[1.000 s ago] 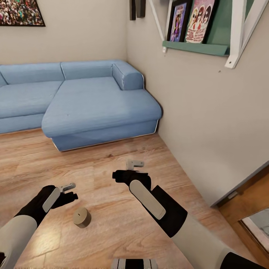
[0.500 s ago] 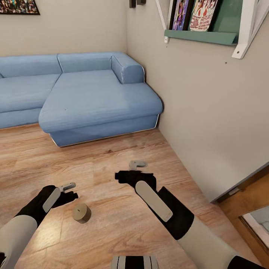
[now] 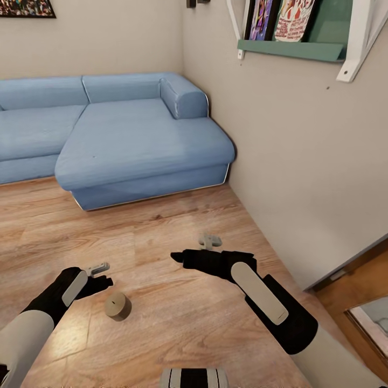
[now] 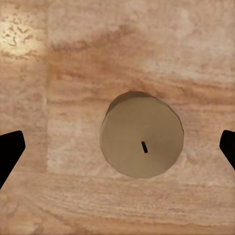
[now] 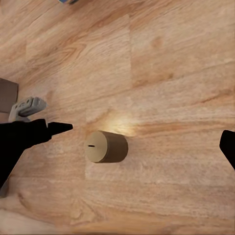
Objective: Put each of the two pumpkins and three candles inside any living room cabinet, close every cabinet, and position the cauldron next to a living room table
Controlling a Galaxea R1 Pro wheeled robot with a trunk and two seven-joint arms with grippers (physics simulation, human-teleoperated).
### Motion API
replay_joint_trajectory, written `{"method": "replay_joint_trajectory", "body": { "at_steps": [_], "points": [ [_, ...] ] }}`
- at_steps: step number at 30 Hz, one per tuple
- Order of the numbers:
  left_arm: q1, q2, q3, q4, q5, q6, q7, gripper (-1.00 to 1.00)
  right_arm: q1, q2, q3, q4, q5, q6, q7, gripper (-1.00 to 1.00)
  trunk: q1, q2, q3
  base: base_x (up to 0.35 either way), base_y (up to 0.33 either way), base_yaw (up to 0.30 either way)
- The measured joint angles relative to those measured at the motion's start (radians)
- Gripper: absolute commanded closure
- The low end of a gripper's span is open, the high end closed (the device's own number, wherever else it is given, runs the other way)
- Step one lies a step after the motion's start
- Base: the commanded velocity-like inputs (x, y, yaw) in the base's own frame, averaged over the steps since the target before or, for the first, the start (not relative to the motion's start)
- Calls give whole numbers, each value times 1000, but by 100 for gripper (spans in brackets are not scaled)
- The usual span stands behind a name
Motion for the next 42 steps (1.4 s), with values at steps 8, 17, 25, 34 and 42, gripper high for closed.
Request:
{"method": "replay_joint_trajectory", "body": {
  "at_steps": [8, 17, 25, 34, 42],
  "points": [
    [0, 0, -4, -1, 0, -5, -1, -100, 1, -13, -1, -2, -6, 0, 26, -100, 4, -2, -31, 0, 0, 0],
    [0, 0, -7, 0, 0, -35, -73, -100, 1, -13, -1, -2, -6, 0, 28, -100, 8, -4, -66, 0, 0, 0],
    [1, 1, -64, 1, 4, -96, -158, -100, 1, -13, -1, -2, -6, 0, 28, -100, 11, -6, -97, 0, 0, 0],
    [2, 2, -76, 1, 5, -106, -165, -100, 1, -13, -1, -3, -6, 0, 29, -100, 12, -6, -105, 0, 0, 0],
    [2, 2, -76, 2, 7, -105, -164, -100, 1, -13, 0, -2, -6, 0, 29, -100, 12, -6, -105, 63, 35, 0]
  ]
}}
